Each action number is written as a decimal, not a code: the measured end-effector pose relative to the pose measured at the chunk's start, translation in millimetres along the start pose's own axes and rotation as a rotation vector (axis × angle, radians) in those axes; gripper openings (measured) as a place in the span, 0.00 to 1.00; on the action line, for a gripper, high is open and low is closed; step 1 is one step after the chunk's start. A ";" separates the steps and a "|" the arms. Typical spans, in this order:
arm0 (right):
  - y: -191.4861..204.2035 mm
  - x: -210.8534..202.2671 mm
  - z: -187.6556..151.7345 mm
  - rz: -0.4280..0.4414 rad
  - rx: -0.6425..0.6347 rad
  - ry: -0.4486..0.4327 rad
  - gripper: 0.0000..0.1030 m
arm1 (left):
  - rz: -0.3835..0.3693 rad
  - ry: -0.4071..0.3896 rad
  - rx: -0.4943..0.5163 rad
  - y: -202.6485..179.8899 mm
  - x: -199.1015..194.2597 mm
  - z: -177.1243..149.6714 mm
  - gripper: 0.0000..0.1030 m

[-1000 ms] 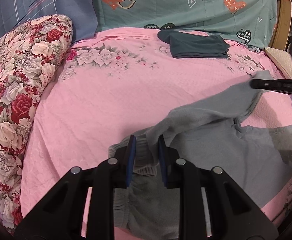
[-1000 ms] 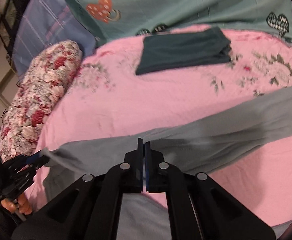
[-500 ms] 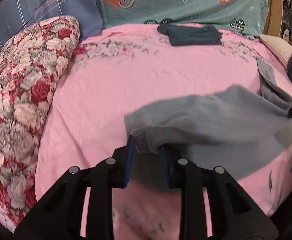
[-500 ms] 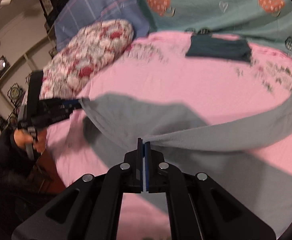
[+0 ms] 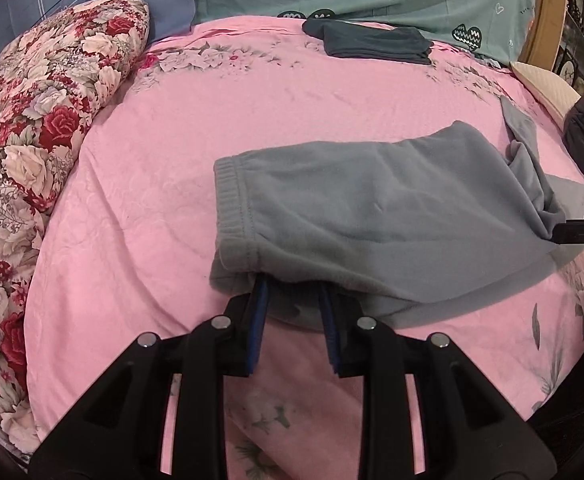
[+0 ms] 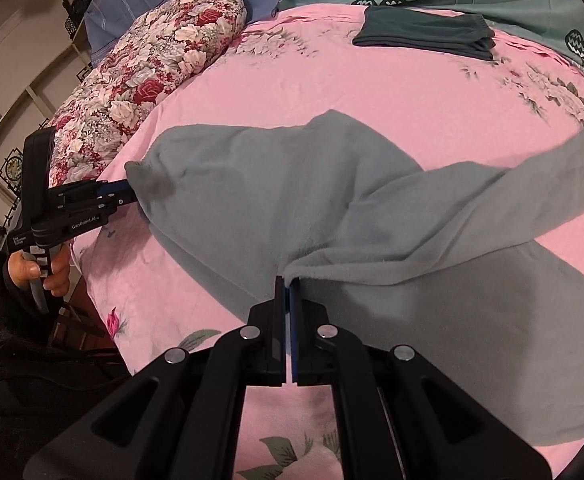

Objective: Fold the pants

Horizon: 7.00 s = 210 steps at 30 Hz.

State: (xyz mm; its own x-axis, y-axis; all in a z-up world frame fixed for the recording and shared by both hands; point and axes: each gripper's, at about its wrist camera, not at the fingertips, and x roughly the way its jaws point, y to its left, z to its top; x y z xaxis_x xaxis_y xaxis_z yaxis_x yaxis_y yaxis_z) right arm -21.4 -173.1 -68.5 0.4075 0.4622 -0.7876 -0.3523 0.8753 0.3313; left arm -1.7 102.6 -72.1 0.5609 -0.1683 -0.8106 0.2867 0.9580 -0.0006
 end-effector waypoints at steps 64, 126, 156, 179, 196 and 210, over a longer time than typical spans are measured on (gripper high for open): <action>-111.6 -119.0 -99.5 -0.565 0.421 -0.314 0.17 | -0.501 0.109 0.494 -271.9 22.2 14.1 0.46; -184.8 -94.4 -86.5 -1.107 0.154 -0.030 0.10 | -0.477 0.178 0.384 -270.5 37.7 29.0 0.66; -191.5 -181.3 -104.9 -1.070 0.326 -0.298 0.60 | -0.494 0.165 0.384 -272.8 41.0 31.9 0.71; -229.6 -164.6 -92.7 -1.073 0.389 -0.286 0.10 | -0.457 0.132 0.349 -275.1 47.0 40.0 0.71; -226.6 -190.8 -97.0 -1.119 0.391 -0.102 0.53 | -0.457 0.123 0.351 -277.8 44.7 38.6 0.72; -266.5 -143.4 -122.9 -0.900 0.486 -0.021 0.22 | -0.455 0.131 0.356 -279.3 45.9 36.1 0.74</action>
State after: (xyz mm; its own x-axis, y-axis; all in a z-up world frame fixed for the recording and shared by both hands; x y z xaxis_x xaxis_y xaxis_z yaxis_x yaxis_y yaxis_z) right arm -89.4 -490.1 -107.7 0.3684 -0.3969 -0.8407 0.4694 0.8600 -0.2002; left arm -28.0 -181.1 -88.1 0.2263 -0.4924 -0.8404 0.7315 0.6557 -0.1871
